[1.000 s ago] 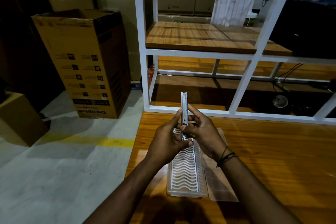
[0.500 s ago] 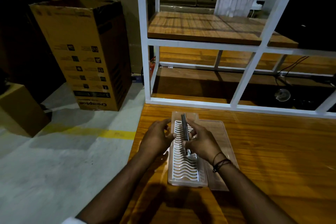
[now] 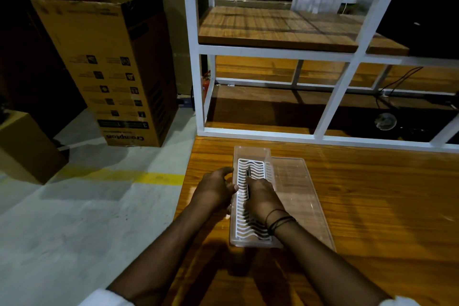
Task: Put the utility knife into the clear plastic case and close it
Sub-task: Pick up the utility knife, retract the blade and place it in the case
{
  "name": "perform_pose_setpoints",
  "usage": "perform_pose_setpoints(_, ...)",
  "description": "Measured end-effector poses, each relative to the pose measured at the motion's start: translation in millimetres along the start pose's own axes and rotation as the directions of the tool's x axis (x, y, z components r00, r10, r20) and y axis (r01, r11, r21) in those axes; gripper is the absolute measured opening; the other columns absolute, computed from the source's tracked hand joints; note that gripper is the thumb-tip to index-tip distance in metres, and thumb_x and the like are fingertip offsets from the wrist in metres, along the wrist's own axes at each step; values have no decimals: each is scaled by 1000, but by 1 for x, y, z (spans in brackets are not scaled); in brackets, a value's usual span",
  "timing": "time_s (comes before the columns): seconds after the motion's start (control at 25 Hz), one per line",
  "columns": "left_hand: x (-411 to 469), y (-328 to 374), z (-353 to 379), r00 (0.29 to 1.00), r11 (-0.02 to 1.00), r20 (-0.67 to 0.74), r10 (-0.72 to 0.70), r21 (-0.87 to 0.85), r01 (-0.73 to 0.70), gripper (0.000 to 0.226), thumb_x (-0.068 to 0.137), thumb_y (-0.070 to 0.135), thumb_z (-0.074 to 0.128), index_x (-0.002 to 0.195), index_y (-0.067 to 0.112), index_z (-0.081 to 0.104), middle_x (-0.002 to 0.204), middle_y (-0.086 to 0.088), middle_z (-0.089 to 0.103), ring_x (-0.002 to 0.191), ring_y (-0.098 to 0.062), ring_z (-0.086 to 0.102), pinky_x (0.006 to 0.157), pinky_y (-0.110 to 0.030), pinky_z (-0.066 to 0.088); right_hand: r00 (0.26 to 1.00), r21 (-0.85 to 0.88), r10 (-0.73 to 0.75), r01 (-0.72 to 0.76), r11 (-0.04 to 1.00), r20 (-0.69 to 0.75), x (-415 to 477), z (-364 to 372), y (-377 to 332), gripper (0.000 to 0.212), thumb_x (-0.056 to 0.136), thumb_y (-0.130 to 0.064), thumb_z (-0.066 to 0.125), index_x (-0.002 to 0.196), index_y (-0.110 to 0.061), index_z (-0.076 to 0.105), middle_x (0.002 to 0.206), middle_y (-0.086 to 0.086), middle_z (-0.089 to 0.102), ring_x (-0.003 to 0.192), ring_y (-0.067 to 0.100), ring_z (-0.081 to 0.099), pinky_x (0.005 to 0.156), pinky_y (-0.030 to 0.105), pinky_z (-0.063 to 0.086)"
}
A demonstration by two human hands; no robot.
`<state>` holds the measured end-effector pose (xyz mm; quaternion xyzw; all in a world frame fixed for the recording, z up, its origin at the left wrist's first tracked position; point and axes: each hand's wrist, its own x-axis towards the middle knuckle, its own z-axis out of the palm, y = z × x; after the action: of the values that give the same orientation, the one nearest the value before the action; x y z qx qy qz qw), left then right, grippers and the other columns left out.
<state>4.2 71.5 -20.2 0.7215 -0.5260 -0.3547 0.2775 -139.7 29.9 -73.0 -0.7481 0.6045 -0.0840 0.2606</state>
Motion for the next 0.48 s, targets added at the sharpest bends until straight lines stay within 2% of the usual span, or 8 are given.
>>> perform_pose_setpoints(0.2,0,-5,3,1000,1000,-7,-10,-21,10,54,95,22,73,145,35,57,92,-4,76,82,-25,76,78,-48,66,998,-27,36,-35,999,44,-14,-13,-19,35,86,-14,60,120,-18,67,122,14,63,114,37,63,99,44,54)
perform_pose_setpoints(0.36,0,-6,6,999,1000,-23,-26,-18,25,58,95,23,73,148,37,53,109,-9,76,90,-25,75,82,-48,66,995,-85,52,-45,995,82,-22,-22,-27,36,94,-14,57,129,-9,61,129,18,56,120,41,58,103,43,50)
perform_pose_setpoints(0.48,1,-6,7,999,999,-21,-32,-23,31,59,96,21,73,149,36,52,109,-10,75,88,-25,75,80,-47,66,992,-171,63,-44,984,107,-25,-27,-33,39,97,-18,55,134,-8,57,133,20,51,122,44,57,104,45,49)
